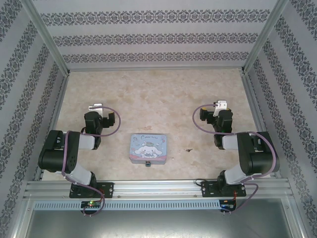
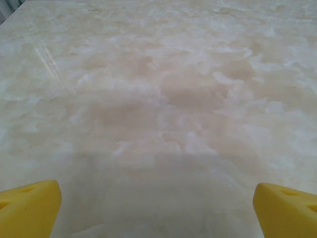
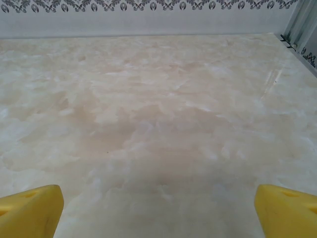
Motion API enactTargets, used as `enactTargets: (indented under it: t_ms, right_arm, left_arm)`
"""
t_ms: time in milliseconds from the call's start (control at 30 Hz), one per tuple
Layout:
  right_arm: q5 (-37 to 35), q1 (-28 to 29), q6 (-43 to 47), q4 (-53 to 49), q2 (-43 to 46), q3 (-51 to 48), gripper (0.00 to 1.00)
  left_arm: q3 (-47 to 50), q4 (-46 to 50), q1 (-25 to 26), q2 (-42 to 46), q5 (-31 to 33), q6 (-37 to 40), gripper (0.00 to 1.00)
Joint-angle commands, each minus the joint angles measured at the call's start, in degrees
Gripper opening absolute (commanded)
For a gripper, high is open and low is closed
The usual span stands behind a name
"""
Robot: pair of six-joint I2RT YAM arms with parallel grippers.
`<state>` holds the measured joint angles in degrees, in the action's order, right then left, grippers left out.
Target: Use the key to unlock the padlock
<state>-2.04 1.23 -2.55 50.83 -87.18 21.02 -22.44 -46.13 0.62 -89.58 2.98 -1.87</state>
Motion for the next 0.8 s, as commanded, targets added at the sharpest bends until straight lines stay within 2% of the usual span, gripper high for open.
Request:
enactTargets:
  t_ms: [0,767]
  right_arm:
    - [0.6,-0.4,1.0,1.3,0.3,1.0,0.98]
    - [0.3,-0.7,0.4,1.5,0.4,1.0,0.98]
  left_arm:
    - [-0.7,-2.5,-0.6,0.2,-0.9,0.6,0.99]
    - [-1.2,-1.5,-0.6,0.2,-1.9,1.0,1.00]
